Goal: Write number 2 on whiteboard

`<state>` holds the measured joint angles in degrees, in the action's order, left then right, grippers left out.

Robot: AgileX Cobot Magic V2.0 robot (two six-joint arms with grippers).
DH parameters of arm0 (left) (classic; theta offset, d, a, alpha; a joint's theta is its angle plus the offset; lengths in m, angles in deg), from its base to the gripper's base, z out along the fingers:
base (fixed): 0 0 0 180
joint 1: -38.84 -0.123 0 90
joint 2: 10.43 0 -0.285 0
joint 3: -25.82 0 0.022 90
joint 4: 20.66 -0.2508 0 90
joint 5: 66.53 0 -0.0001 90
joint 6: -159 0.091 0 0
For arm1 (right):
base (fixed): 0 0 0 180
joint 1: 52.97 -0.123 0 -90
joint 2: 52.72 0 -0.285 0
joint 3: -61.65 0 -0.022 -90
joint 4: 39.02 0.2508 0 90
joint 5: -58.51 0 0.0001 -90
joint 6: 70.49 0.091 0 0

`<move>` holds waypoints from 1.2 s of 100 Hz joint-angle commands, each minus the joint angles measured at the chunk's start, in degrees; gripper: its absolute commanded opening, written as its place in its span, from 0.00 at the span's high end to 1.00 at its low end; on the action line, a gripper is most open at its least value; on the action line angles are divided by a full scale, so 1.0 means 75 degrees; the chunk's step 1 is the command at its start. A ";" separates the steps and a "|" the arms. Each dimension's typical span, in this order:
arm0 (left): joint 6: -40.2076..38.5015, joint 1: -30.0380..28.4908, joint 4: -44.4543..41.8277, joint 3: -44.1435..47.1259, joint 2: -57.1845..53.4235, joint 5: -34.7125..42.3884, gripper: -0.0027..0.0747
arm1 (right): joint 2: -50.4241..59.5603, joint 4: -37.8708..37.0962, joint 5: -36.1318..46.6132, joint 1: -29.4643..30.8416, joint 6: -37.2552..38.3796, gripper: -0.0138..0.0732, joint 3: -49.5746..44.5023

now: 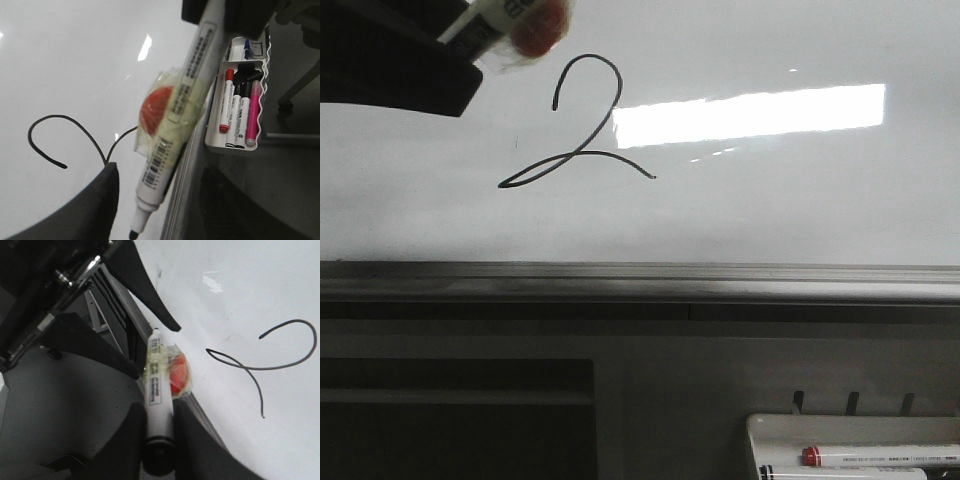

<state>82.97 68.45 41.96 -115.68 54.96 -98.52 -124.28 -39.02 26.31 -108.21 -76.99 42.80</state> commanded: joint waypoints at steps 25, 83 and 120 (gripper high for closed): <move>-0.0005 0.0064 -0.0082 -0.0292 -0.0036 0.0046 0.99 | 0.0124 0.0000 0.0524 -0.0105 -0.0074 0.92 0.0270; -0.5354 0.0020 0.2137 0.0345 0.0281 0.3905 0.99 | 0.0279 -0.0133 0.1320 0.1022 -0.0058 0.29 0.0270; -0.5354 0.0020 0.3879 0.0345 0.1350 0.3639 0.99 | 0.0296 -0.0133 0.1027 0.1123 -0.0058 0.34 0.0270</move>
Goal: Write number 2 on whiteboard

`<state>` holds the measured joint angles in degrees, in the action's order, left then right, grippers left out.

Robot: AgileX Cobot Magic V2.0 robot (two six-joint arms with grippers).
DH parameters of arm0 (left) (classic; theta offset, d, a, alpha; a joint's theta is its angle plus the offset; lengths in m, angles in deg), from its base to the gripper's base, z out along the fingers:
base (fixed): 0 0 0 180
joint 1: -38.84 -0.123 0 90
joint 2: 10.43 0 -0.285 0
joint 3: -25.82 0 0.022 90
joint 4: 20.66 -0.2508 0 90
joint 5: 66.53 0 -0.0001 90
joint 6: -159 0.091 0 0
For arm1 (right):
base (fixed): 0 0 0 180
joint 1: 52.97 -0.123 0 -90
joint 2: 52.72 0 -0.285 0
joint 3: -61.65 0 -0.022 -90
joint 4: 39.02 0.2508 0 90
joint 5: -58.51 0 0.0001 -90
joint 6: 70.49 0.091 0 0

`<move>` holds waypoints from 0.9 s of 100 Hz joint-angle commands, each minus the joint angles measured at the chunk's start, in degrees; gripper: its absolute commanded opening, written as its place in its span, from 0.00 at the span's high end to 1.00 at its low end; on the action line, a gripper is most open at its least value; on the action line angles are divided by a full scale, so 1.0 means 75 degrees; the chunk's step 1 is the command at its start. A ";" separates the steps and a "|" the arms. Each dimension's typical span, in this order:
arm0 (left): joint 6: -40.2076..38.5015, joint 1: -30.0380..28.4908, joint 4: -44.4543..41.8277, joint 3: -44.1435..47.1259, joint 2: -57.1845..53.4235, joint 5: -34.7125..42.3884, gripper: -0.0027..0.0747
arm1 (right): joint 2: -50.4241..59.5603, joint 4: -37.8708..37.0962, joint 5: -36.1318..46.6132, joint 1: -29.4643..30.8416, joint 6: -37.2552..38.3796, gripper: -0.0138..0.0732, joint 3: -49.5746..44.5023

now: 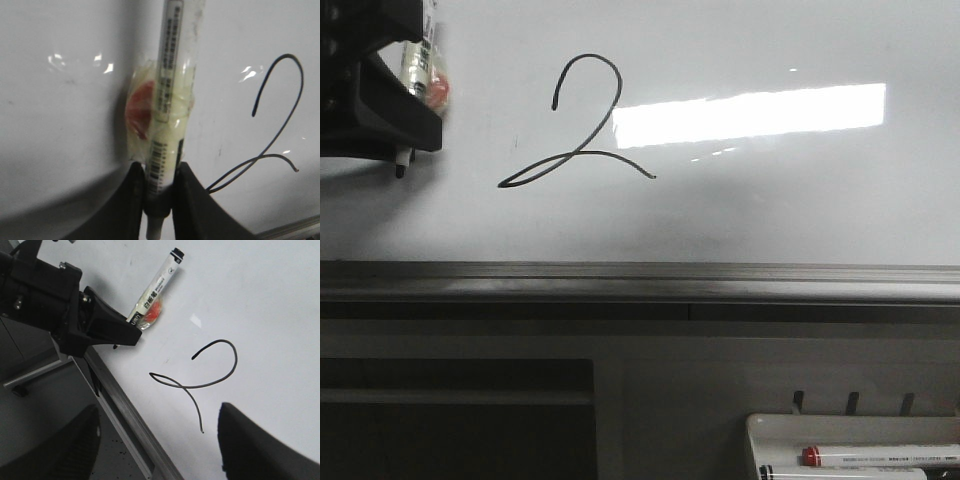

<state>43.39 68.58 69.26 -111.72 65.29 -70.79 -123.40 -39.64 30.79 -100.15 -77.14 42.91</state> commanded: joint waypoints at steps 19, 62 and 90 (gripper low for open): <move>-0.0077 0.0003 0.0239 -0.0184 0.0062 0.0055 0.99 | 0.0179 -0.0049 0.0430 0.0048 -0.0038 0.34 0.0255; -0.0077 0.0003 0.0239 -0.0184 0.0062 -0.0167 0.77 | 0.0179 -0.0049 0.0430 0.0048 -0.0038 0.34 0.0255; -0.0077 0.0003 0.0128 -0.0184 0.0046 -0.0676 0.27 | 0.0183 -0.0049 0.0413 0.0048 -0.0038 0.34 0.0255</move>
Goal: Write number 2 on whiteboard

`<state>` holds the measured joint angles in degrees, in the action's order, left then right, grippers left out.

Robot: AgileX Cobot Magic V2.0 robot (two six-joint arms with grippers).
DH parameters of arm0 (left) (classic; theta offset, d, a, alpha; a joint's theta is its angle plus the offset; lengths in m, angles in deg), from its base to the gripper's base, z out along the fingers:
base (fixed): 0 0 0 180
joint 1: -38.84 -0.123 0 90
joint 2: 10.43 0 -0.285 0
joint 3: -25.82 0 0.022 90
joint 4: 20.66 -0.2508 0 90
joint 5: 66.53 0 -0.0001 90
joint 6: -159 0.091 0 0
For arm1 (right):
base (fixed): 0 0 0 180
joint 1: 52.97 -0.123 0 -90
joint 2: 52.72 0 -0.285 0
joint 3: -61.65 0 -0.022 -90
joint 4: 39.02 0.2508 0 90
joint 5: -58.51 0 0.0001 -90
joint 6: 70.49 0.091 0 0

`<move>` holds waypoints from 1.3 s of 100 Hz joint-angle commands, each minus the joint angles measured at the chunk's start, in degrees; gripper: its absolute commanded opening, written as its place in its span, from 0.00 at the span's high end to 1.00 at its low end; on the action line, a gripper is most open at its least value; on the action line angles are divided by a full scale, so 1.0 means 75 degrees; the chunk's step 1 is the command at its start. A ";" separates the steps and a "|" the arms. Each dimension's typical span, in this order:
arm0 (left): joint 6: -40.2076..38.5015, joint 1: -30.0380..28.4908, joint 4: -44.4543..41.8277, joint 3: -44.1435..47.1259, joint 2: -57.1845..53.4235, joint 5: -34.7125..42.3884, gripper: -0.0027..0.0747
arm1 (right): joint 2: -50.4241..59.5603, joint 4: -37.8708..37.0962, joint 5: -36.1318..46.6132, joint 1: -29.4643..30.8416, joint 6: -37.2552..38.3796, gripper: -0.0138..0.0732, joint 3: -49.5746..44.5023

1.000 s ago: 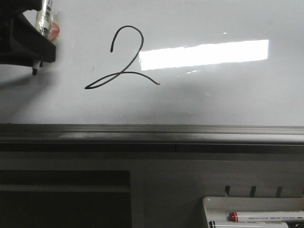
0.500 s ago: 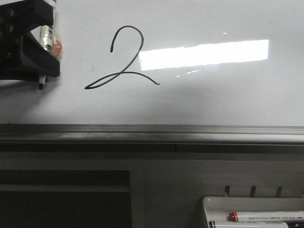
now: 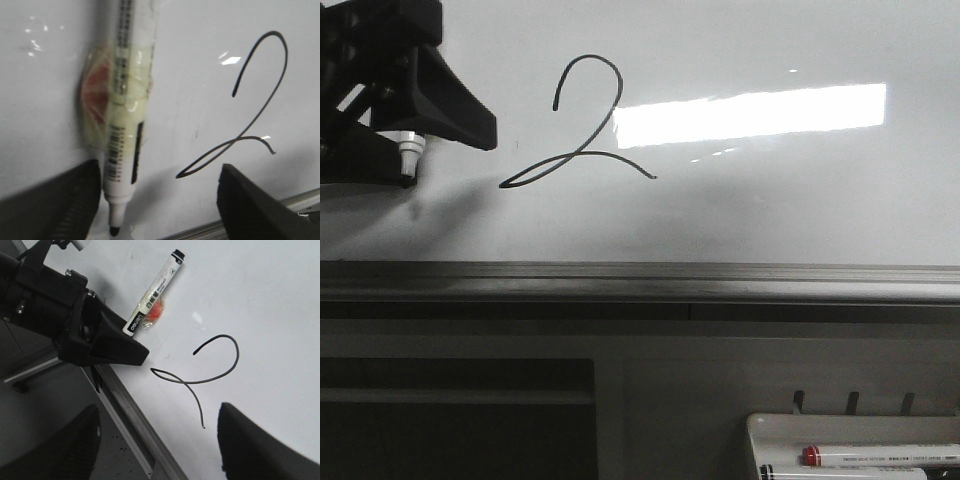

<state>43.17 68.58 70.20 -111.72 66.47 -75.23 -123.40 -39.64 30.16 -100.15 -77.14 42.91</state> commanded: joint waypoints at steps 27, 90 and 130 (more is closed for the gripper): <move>-0.0048 0.0003 -0.0755 -0.0184 -0.0819 -0.0229 0.40 | 0.0487 -0.0067 0.0067 0.0080 -0.0038 0.46 0.0227; -0.0048 0.0003 -0.1895 0.1086 -0.5257 0.0255 0.99 | 0.5314 -0.0107 0.1492 0.0080 -0.0038 0.92 -0.3093; -0.0048 0.0003 -0.1860 0.2818 -0.7720 0.1061 0.99 | 0.8621 0.0083 0.1312 0.0080 -0.0038 0.92 -0.5600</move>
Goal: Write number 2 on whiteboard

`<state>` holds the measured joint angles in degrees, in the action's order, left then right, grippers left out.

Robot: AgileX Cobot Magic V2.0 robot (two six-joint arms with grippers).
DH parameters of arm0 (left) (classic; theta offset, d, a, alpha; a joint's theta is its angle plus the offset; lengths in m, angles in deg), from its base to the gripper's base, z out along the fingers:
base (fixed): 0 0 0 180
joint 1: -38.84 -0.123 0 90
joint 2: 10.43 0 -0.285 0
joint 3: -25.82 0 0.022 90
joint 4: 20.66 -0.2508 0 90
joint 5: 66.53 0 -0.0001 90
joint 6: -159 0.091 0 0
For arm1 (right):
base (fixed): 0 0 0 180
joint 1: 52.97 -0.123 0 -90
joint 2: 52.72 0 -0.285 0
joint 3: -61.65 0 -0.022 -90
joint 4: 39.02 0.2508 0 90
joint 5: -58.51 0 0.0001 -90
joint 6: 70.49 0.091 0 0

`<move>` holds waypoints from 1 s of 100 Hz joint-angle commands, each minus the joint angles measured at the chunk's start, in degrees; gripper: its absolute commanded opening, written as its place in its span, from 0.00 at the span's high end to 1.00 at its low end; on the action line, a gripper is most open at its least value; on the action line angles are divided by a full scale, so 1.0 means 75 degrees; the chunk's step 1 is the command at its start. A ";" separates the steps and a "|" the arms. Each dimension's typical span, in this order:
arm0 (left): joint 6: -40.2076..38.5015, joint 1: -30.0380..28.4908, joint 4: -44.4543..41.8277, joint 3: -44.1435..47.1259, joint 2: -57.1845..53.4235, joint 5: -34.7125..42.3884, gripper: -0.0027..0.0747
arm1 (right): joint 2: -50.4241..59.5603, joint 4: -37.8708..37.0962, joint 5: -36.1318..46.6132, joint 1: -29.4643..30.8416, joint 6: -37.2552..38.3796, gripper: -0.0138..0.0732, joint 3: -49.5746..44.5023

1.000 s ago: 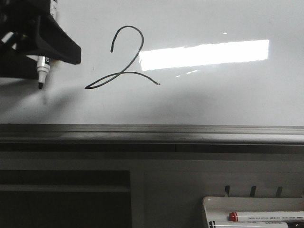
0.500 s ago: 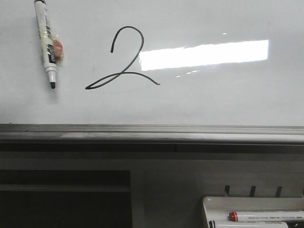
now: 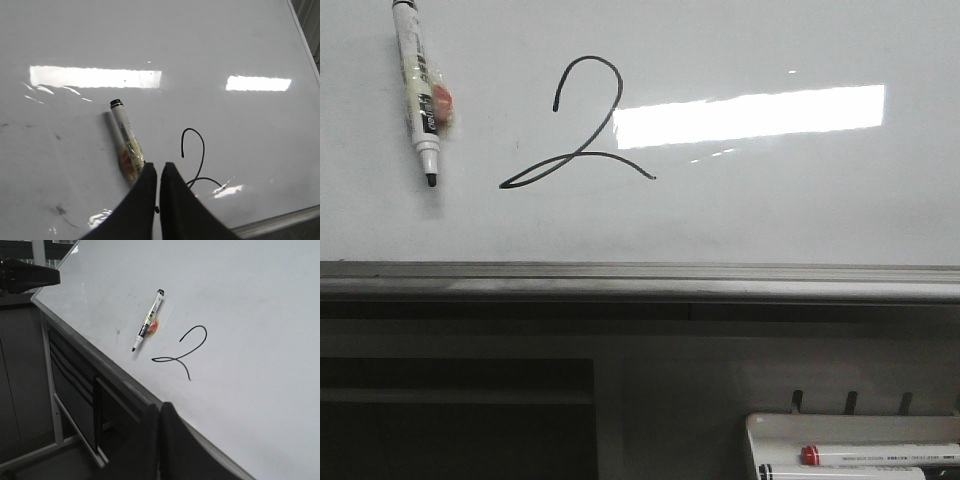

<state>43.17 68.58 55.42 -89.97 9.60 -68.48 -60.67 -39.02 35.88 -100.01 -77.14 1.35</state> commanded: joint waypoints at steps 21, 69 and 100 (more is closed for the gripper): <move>-0.0048 0.0003 0.0153 -0.0050 -0.0193 -0.0172 0.99 | 0.0182 0.0000 0.0515 0.0062 -0.0038 0.92 -0.0257; -0.0069 0.0003 -0.0009 -0.0025 -0.0193 0.0067 0.99 | 0.0182 0.0000 0.0496 0.0062 -0.0038 0.92 -0.0257; -0.8557 -0.0988 -1.0205 -0.0019 -0.0258 0.0140 0.99 | 0.0182 0.0000 0.0496 0.0062 -0.0038 0.92 -0.0257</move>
<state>1.37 64.68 -2.08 -88.54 7.10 -67.34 -59.94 -39.02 35.35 -100.01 -77.14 -2.10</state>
